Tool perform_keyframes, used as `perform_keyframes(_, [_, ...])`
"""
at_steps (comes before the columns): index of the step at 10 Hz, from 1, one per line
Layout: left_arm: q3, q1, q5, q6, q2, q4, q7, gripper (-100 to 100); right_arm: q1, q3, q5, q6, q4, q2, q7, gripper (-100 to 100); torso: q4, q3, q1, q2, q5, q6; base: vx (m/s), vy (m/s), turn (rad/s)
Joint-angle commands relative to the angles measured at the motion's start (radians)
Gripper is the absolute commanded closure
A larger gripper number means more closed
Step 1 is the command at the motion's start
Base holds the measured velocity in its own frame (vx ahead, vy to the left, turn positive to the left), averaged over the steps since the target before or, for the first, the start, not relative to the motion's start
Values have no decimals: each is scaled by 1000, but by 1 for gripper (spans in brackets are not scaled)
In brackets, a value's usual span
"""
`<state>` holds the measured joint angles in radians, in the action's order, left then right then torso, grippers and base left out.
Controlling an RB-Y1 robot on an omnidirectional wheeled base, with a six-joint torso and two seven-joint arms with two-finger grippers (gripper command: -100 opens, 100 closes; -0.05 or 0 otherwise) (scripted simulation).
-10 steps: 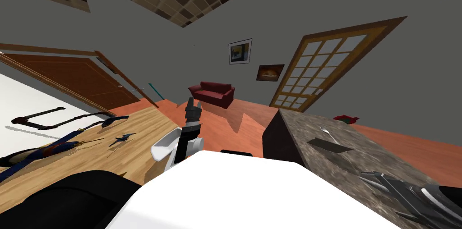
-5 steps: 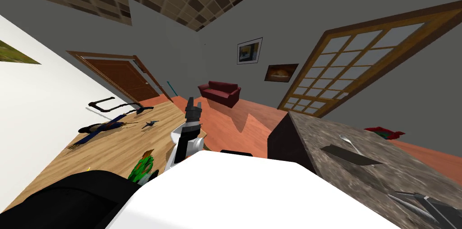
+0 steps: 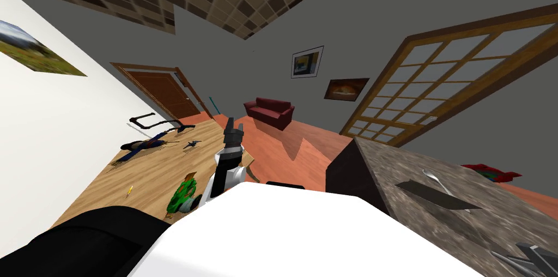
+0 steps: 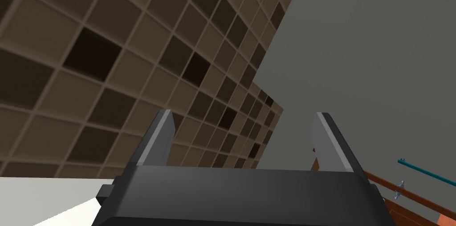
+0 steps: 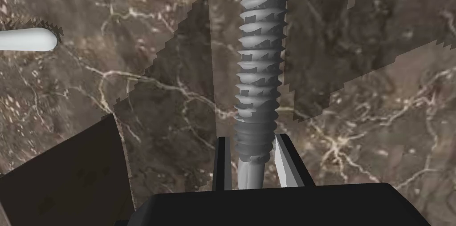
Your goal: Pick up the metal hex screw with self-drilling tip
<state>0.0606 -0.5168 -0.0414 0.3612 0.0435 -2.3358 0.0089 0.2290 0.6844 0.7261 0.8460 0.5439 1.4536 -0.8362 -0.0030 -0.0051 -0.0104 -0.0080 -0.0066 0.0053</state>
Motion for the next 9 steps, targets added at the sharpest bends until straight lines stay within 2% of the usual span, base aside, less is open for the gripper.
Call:
perform_keyframes(1, [0, 0, 0, 0, 0, 0, 0, 0, 0, 0, 0, 0, 0, 0, 0, 100, 0, 0, 0, 0, 0, 0, 0, 0, 0])
perform_keyframes(3, [0, 0, 0, 0, 0, 0, 0, 0, 0, 0, 0, 1, 0, 0, 0, 100, 0, 0, -2, 0, -1, 0, 0, 0, 0])
perform_keyframes(4, [0, 0, 0, 0, 0, 0, 0, 0, 0, 0, 0, 1, 0, 0, 0, 0, 0, 0, -2, 0, -1, 0, 0, 0, 0])
perform_keyframes(5, [0, 0, 0, 0, 0, 0, 0, 0, -50, -7, 50, 30, 17, -21, 1, 100, 0, 0, -2, 0, -1, 0, 78, -105, -314])
perform_keyframes(6, [0, 0, 0, 0, 0, 0, 0, 0, -53, -7, 65, 30, 17, -21, 1, 100, -1, -2, -8, -3, -3, 3, 92, -117, -392])
perform_keyframes(7, [0, 0, 0, 0, 0, 0, 0, 0, -102, -17, 102, 51, 50, -34, 8, 100, -2, -1, -12, -2, -3, 7, 130, -110, -439])
perform_keyframes(8, [0, 0, 0, 0, 0, 0, 0, 0, -114, -17, 131, 51, 50, -34, 8, 100, -2, -2, -15, -3, -7, 8, 125, -61, -406])
perform_keyframes(9, [0, 0, 0, 0, 0, 0, 0, 0, -114, -17, 149, 51, 50, -34, 8, 100, -3, -2, -17, -2, -8, 10, 61, -11, -118])
